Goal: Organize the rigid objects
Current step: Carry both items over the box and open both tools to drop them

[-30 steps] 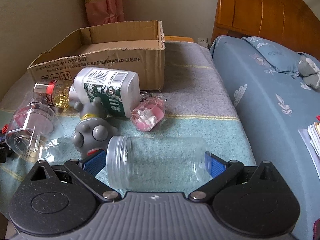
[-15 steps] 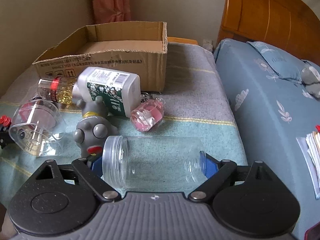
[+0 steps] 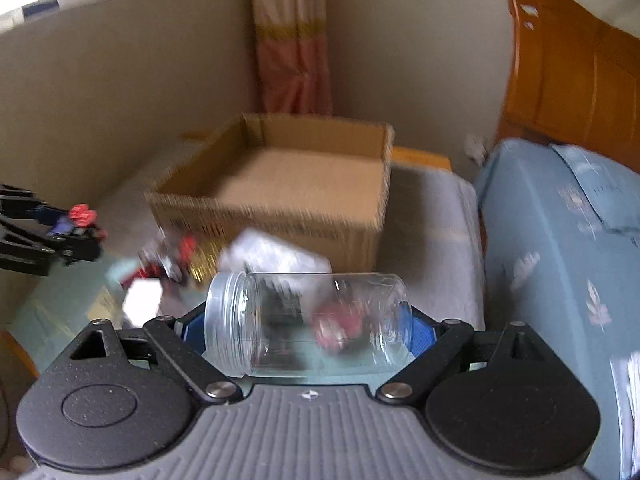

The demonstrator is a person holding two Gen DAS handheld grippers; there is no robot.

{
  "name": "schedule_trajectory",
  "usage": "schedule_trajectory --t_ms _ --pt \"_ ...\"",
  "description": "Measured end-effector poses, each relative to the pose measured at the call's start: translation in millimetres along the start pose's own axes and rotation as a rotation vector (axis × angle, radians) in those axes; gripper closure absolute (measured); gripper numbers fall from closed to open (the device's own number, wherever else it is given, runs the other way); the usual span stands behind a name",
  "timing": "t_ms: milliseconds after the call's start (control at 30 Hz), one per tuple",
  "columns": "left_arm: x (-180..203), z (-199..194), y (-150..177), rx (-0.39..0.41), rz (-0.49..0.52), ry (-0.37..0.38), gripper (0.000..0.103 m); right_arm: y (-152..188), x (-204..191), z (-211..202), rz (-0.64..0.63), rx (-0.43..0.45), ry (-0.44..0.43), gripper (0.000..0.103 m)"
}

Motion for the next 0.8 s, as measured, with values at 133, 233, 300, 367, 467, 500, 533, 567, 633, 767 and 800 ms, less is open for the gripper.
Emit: schedule_trajectory --t_ms 133,233,300,367,467,500,533,567,633,767,800 --pt "-6 6 -40 0.043 0.013 0.011 0.05 -33 -8 5 -0.019 0.047 -0.017 0.009" --pt "-12 22 -67 0.051 0.037 -0.007 0.05 -57 -12 17 -0.016 0.052 -0.033 0.009" --pt "-16 33 -81 0.043 0.039 -0.006 0.05 -68 -13 27 -0.013 0.047 -0.032 0.009" --pt "-20 44 -94 0.038 0.039 -0.007 0.05 -77 -12 38 -0.002 0.041 -0.03 0.009" --pt "-24 55 -107 0.029 0.046 -0.013 0.05 -85 -11 52 0.006 0.025 -0.02 0.009" --pt "-26 60 -111 0.026 0.047 -0.015 0.05 -88 -12 56 0.001 0.025 -0.018 0.009" --pt "-27 63 -115 0.023 0.046 -0.016 0.05 -90 -12 61 -0.002 0.024 -0.017 0.009" --pt "-29 67 -119 0.02 0.044 -0.017 0.05 -93 -12 65 -0.001 0.024 -0.015 0.009" --pt "-32 75 -125 0.016 0.043 -0.018 0.05 -99 -12 72 -0.001 0.026 -0.007 0.008" --pt "-36 91 -136 0.002 0.043 -0.02 0.05 -103 -12 87 -0.012 0.023 0.008 0.0" --pt "-37 94 -138 -0.002 0.042 -0.019 0.05 -102 -12 87 -0.011 0.016 0.004 0.0"
Point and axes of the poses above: each gripper's, at about its wrist camera, not at the fingertips, and z roughly the way its jaws point, x to its right, y to its underside, the point moved 10 cm from there along z, roughly the way its jaws point, and after that the axes turned 12 degrees about z, right-handed, at the moved point
